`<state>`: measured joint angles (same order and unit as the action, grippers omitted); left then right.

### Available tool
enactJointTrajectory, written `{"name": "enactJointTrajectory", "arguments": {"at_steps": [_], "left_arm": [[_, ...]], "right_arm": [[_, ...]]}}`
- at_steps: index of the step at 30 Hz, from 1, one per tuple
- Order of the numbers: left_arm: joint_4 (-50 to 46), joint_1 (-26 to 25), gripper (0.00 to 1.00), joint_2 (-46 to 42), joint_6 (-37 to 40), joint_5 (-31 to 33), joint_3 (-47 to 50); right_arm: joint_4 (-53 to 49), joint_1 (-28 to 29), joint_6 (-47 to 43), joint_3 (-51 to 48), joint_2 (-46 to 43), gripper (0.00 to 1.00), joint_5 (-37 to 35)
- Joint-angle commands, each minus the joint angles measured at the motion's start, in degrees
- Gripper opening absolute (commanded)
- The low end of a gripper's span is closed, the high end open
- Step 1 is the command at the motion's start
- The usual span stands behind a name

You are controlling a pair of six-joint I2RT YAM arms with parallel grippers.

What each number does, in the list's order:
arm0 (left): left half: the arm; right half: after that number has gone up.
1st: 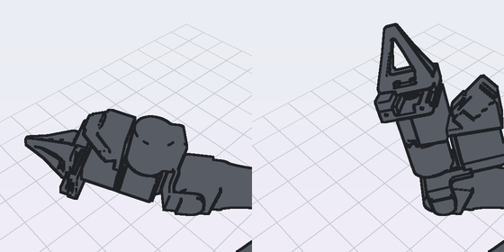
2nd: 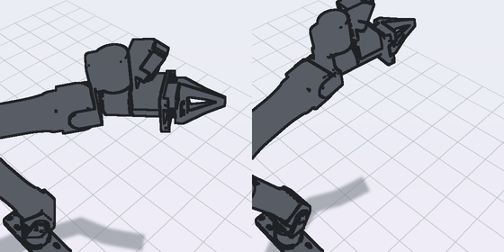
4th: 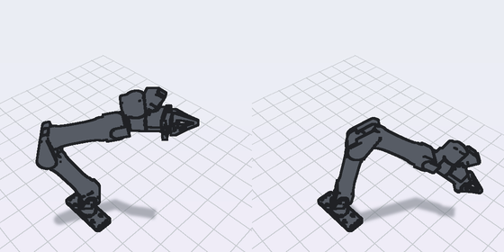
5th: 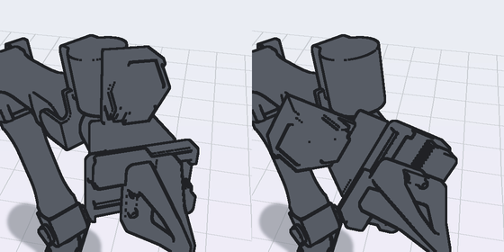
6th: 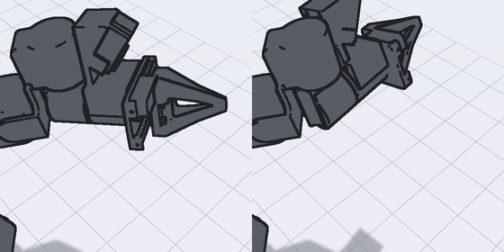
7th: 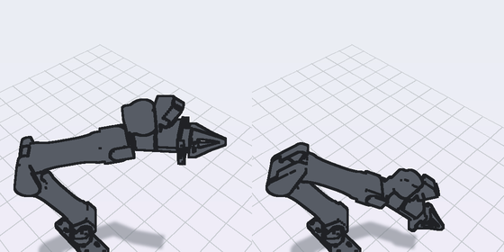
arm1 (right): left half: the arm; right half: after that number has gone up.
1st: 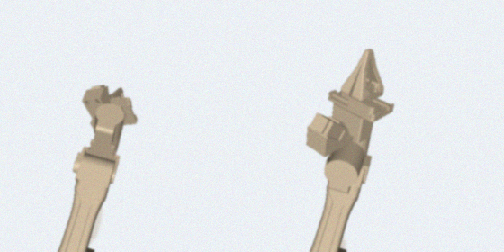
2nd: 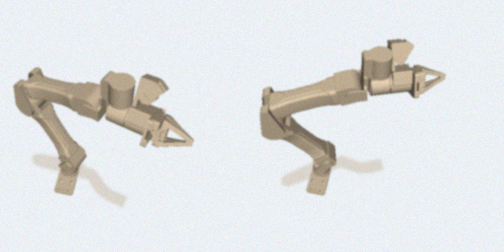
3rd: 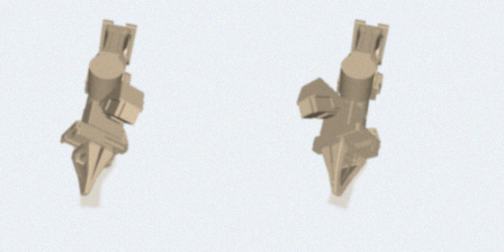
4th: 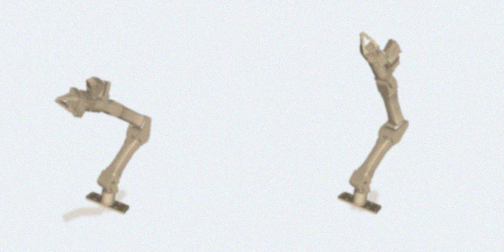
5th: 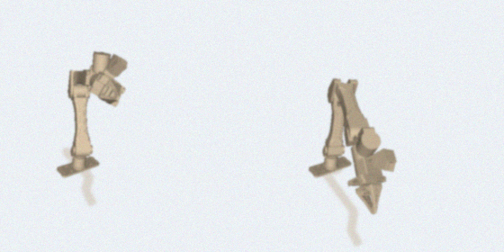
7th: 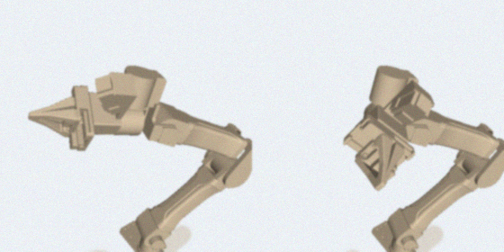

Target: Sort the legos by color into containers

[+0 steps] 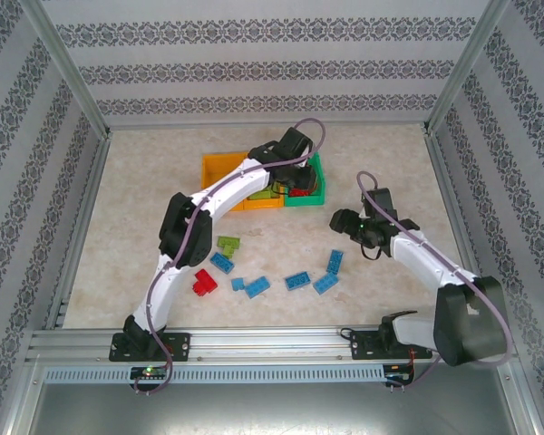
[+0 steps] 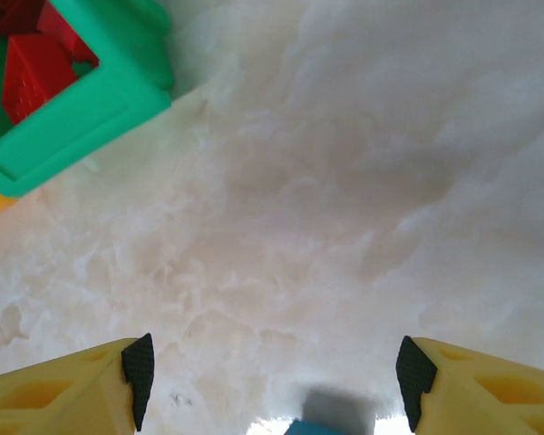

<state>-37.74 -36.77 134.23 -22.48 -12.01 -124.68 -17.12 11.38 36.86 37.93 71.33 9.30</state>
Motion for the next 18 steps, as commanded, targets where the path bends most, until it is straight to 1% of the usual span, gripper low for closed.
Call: {"name": "enactJointTrajectory", "arguments": {"at_steps": [1,5,11,13,15,17,18], "left_arm": [[-3.6,1.6,0.14,2.5,0.9,0.4,-4.8],[-3.7,2.2,0.16,4.6,0.8,0.7,-7.1],[-2.5,3.2,0.21,5.8,0.2,0.9,-7.2],[-1.9,3.2,0.24,6.1,0.1,-0.1,-7.1],[-1.8,3.2,0.33,6.4,-0.3,-0.3,-7.2],[-2.3,3.2,0.36,6.4,-0.9,0.2,-7.1],[-2.6,3.1,0.40,6.2,-1.5,0.5,-7.0]], "right_arm": [[-3.1,1.3,3.1,-2.6,-3.0,0.73,-4.5],[-4.9,2.9,3.8,-3.5,-3.9,0.73,-5.7],[-7.7,8.5,4.5,-1.1,0.2,0.70,-6.7],[-9.2,10.4,5.2,-0.2,1.5,0.70,-7.8],[-9.8,12.4,6.3,-0.2,2.2,0.70,-8.8],[-10.4,13.5,6.9,-0.2,3.2,0.69,-9.4],[-10.5,13.8,7.2,-0.2,3.8,0.68,-9.4]]}}
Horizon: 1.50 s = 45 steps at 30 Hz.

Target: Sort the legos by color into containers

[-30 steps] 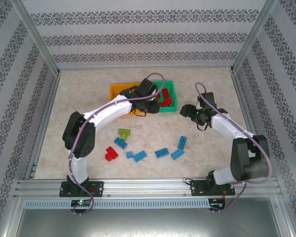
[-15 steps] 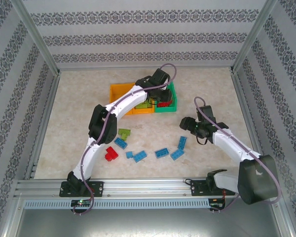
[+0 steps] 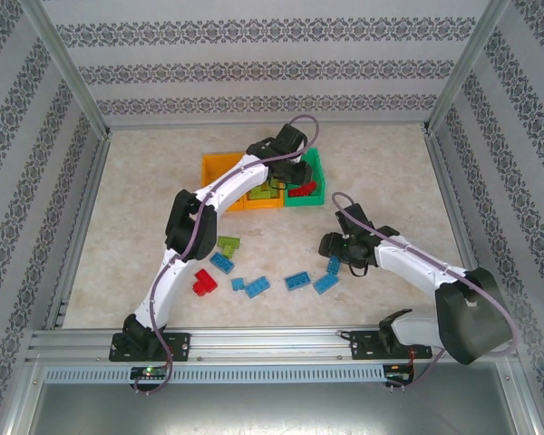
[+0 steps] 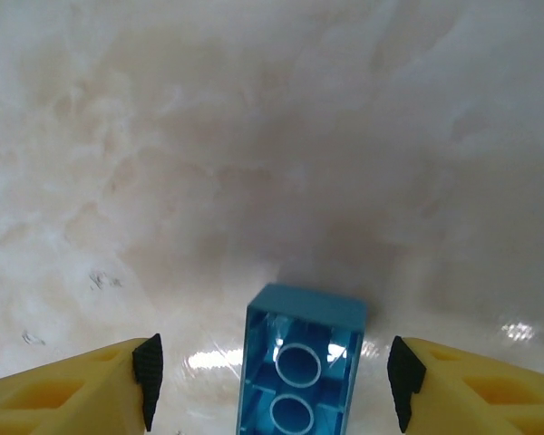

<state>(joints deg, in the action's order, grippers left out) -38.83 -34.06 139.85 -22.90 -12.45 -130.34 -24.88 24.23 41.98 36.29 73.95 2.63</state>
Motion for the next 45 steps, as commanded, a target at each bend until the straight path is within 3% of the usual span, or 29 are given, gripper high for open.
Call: {"name": "enactJointTrajectory", "arguments": {"at_steps": [1,7,14,16,21,27,33,45], "left_arm": [[-1.6,0.5,0.46,0.2,-1.6,0.8,-1.0],[3.3,0.4,0.65,-5.2,-4.7,-0.4,5.3],[9.4,0.1,0.81,-11.2,-7.0,-3.6,11.8],[9.9,0.0,0.87,-12.4,-7.3,-4.6,12.6],[12.3,-0.2,1.00,-17.1,-7.7,-4.8,16.8],[13.2,0.0,1.00,-24.8,-6.1,-1.0,24.4],[18.1,1.4,1.00,-35.8,-5.6,8.7,40.2],[19.2,13.3,0.99,-50.9,-7.5,11.9,63.1]], "right_arm": [[-2.6,1.1,2.1,1.5,1.6,0.67,-2.6],[-4.8,2.0,1.0,3.3,5.2,0.60,-3.4],[-4.3,2.6,0.7,3.0,7.0,0.40,-4.2],[-4.6,3.0,0.6,3.2,6.7,0.33,-5.1],[-4.5,3.3,0.4,3.2,2.8,0.25,-6.6],[-1.1,3.2,-0.7,4.2,-2.5,0.22,-4.3],[4.5,2.5,-1.0,6.5,-3.3,0.21,0.0],[16.6,4.7,0.4,22.2,12.9,0.21,13.4]]}}
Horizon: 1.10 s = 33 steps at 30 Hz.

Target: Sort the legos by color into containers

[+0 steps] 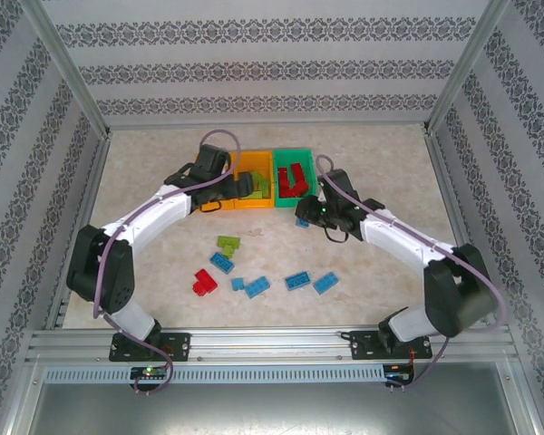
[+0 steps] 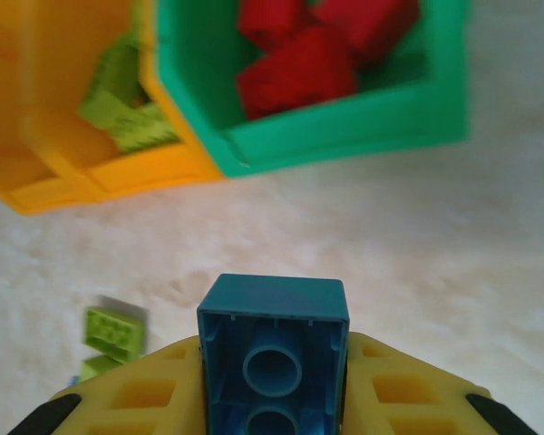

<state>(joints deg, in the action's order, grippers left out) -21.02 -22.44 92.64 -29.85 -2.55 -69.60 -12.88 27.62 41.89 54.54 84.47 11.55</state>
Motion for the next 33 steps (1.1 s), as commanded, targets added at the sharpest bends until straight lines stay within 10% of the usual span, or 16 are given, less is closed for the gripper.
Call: {"name": "enactJointTrajectory", "arguments": {"at_steps": [1,15,33], "left_arm": [[1.3,2.5,0.99,-4.7,-0.5,2.5,3.6],[-1.7,13.0,0.99,-10.1,-5.0,3.2,14.4],[0.4,13.2,1.00,-8.1,-3.7,1.5,17.0]], "right_arm": [[5.5,1.6,0.8,5.4,3.8,0.21,5.6],[19.9,5.5,9.0,28.6,26.2,0.21,17.2],[15.2,7.6,14.1,54.0,48.7,0.31,19.0]]}}
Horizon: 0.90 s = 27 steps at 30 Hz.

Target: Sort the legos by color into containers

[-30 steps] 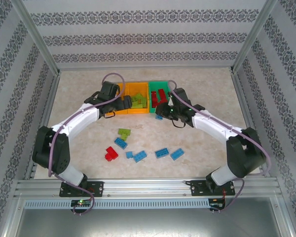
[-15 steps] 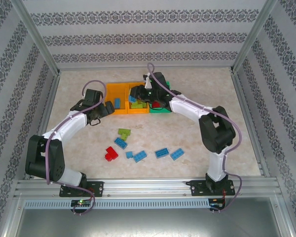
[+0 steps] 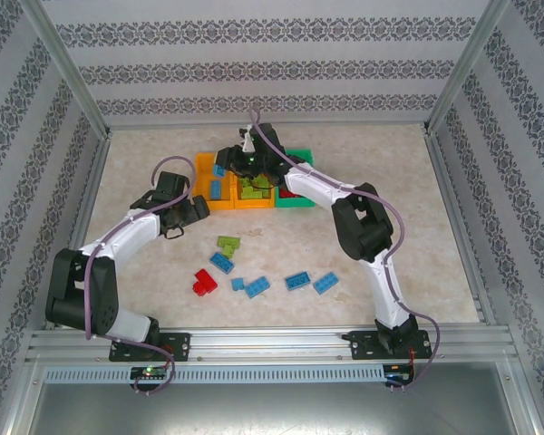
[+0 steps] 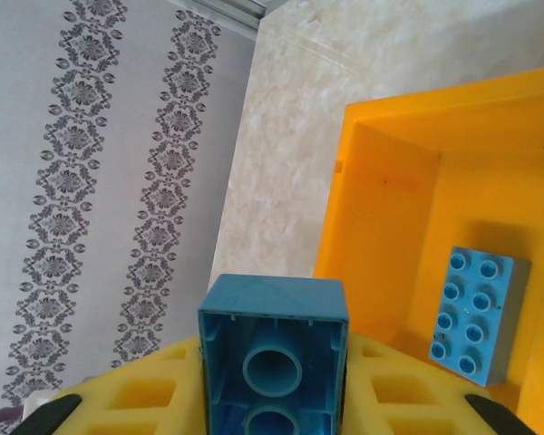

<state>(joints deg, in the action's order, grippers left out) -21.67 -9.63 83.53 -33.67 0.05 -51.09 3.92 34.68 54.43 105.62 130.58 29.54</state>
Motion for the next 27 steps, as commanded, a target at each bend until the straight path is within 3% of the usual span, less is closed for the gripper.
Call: {"name": "enactJointTrajectory", "arguments": {"at_steps": [1,5,7,14,21,27], "left_arm": [[1.3,0.4,1.00,1.1,0.0,-1.7,-1.3],[1.9,0.4,1.00,0.9,0.2,-3.1,-0.3],[1.7,0.5,1.00,0.6,0.3,-2.9,0.4],[1.8,0.4,1.00,0.0,0.0,-2.9,1.1],[1.2,0.4,1.00,-0.7,0.1,-2.2,1.1],[1.5,0.4,1.00,-1.0,0.0,-2.4,1.8]], "right_arm": [[-1.9,0.6,1.6,3.7,3.4,0.33,1.1],[-2.5,0.7,2.3,5.7,5.7,0.41,1.2],[-2.5,0.6,2.5,6.0,6.3,0.50,1.2],[-1.4,1.0,2.0,6.0,5.8,0.68,2.0],[-1.1,0.7,-1.0,-0.8,-0.6,0.72,-0.6],[-9.0,0.4,-12.2,-10.0,-11.3,0.71,-12.7]]}}
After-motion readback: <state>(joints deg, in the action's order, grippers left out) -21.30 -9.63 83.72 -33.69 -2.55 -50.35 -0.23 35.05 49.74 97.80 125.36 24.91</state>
